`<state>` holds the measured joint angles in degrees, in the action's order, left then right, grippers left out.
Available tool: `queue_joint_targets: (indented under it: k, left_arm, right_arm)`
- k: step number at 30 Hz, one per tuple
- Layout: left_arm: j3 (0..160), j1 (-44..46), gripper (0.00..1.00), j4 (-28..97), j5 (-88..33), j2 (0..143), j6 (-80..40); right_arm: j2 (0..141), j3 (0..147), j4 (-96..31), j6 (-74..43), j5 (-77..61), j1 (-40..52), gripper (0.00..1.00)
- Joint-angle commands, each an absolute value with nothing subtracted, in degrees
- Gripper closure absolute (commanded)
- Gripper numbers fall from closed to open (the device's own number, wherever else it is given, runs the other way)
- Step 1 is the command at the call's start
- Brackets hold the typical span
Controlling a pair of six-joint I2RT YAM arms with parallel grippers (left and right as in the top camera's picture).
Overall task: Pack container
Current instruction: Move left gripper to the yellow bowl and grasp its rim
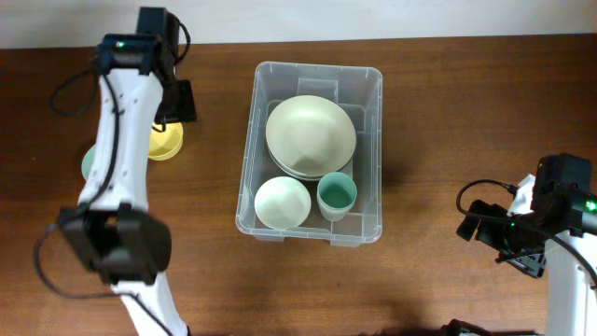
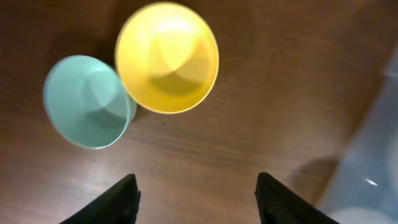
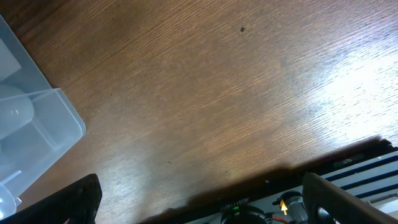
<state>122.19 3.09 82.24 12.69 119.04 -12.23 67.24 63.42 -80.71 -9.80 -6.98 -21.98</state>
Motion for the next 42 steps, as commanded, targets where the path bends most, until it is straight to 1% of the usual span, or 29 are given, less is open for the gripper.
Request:
queue_joint_targets:
  k: [1,5,12,14,15,17,19,22,25,34,39,42]
  left_arm:
    - [121.54,1.61,0.38,81.38,12.86,125.27,-9.78]
    - [121.54,0.6,0.38,78.22,12.86,131.41,-6.57]
    - [121.54,-2.09,0.38,75.46,9.93,139.09,-5.67]
    - [121.54,-2.57,0.4,75.66,9.87,140.2,-5.65]
    - [121.54,-2.7,0.44,75.75,9.85,140.59,-5.41]
    - [121.54,-2.68,0.49,75.85,9.89,140.68,-4.93]
    - [121.58,-2.5,0.61,75.75,9.89,140.51,-4.54]
    - [121.64,-2.0,0.85,75.68,9.89,140.44,-4.19]
    - [121.64,-1.26,0.99,75.72,9.87,140.44,-4.19]
    - [124.22,2.92,1.0,79.11,9.87,135.46,-4.23]
    - [128.62,5.54,0.99,83.15,9.39,126.5,-4.69]
    - [129.64,8.03,1.0,84.6,6.22,117.75,-4.64]
  right_arm:
    - [67.29,63.26,-80.71,-9.23,-7.31,-21.71,0.01]
    - [67.29,63.26,-80.71,-9.23,-7.31,-21.71,0.01]
    - [67.29,63.26,-80.71,-9.23,-7.31,-21.71,0.01]
    - [67.29,63.26,-80.71,-9.23,-7.31,-21.71,0.01]
    - [67.29,63.26,-80.71,-9.23,-7.31,-21.71,0.01]
    - [67.29,63.26,-80.71,-9.23,-7.31,-21.71,0.01]
    - [67.29,63.26,-80.71,-9.23,-7.31,-21.71,0.01]
    - [67.29,63.26,-80.71,-9.23,-7.31,-21.71,0.01]
    - [67.29,63.26,-80.71,-9.23,-7.31,-21.71,0.01]
    - [67.29,63.26,-80.71,-9.23,-7.31,-21.71,0.01]
    - [67.29,63.26,-80.71,-9.23,-7.31,-21.71,0.01]
    - [67.29,63.26,-80.68,-9.23,-7.31,-21.71,0.01]
